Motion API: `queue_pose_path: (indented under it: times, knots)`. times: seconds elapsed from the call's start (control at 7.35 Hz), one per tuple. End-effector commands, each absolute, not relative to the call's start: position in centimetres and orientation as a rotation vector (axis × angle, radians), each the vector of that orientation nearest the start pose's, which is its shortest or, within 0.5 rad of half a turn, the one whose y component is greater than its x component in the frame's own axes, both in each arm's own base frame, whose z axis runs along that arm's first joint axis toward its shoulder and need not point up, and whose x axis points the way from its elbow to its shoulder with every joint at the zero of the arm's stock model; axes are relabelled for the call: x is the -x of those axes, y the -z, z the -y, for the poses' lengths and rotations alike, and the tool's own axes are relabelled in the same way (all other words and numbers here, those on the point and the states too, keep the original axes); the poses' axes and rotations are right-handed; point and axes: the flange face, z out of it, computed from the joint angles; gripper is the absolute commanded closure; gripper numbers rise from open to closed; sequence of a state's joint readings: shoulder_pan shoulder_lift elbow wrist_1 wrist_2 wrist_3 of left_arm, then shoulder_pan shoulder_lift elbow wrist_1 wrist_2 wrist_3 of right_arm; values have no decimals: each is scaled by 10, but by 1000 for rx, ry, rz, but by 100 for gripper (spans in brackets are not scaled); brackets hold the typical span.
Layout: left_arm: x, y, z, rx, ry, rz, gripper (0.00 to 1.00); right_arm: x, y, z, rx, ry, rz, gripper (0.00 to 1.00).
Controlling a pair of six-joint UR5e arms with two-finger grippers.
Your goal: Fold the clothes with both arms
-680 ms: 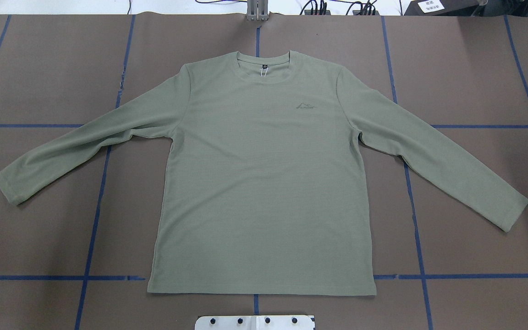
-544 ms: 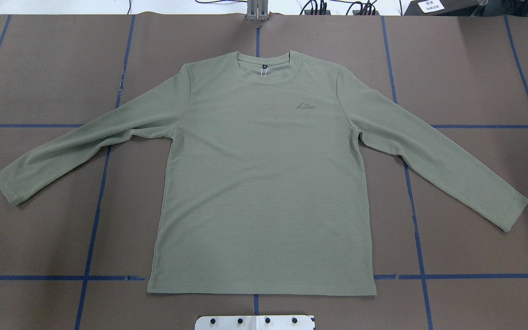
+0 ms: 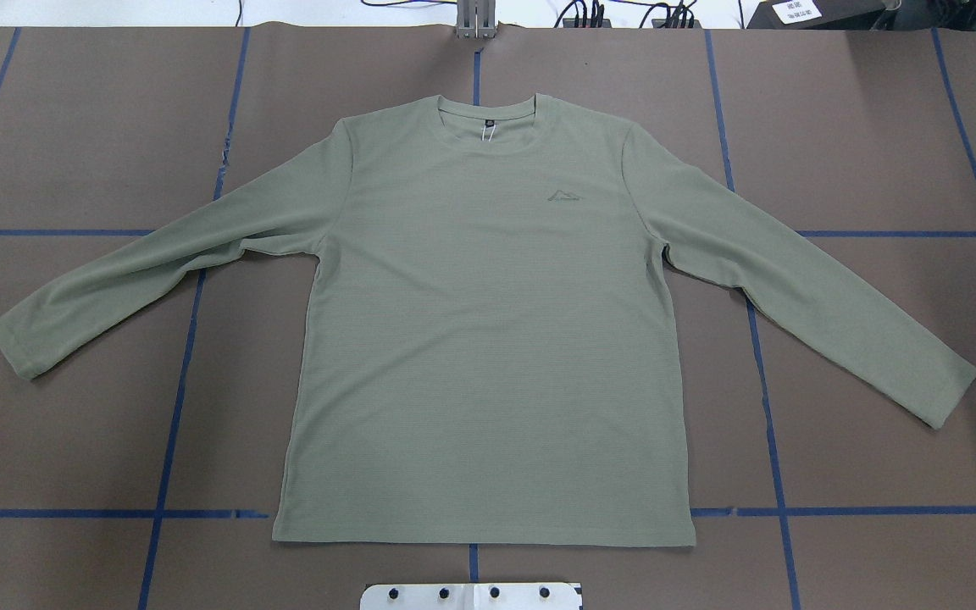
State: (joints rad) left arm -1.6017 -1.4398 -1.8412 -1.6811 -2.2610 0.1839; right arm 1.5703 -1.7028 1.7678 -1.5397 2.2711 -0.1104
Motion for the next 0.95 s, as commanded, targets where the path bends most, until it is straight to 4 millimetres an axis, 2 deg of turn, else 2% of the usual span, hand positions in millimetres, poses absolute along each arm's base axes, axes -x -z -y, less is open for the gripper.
queue_pose_path:
  times: [0.0,0.14,0.27,0.41,0.54,0.68,0.82]
  knots:
    - [84,-534,471,-559,-313,-625,0,-55,-587,472,-380,251,674,0]
    - [84,-531,486,-666,-321,-618,0,-53,-599,484,-363,242,702,0]
    - [83,-548,494,-614,-219,-662,0,-44,-612,484,-334,251,825,0]
    - [84,-546,503,-608,-171,-677,0,-41,-611,496,-384,279,865,0]
    - [84,-545,503,-613,-170,-678,0,-30,-608,497,-344,190,892,0]
    - [83,-542,502,-619,-172,-679,0,11,-591,500,-250,66,939,0]
    - [83,-542,502,-619,-172,-679,0,45,-586,497,-236,-24,969,0]
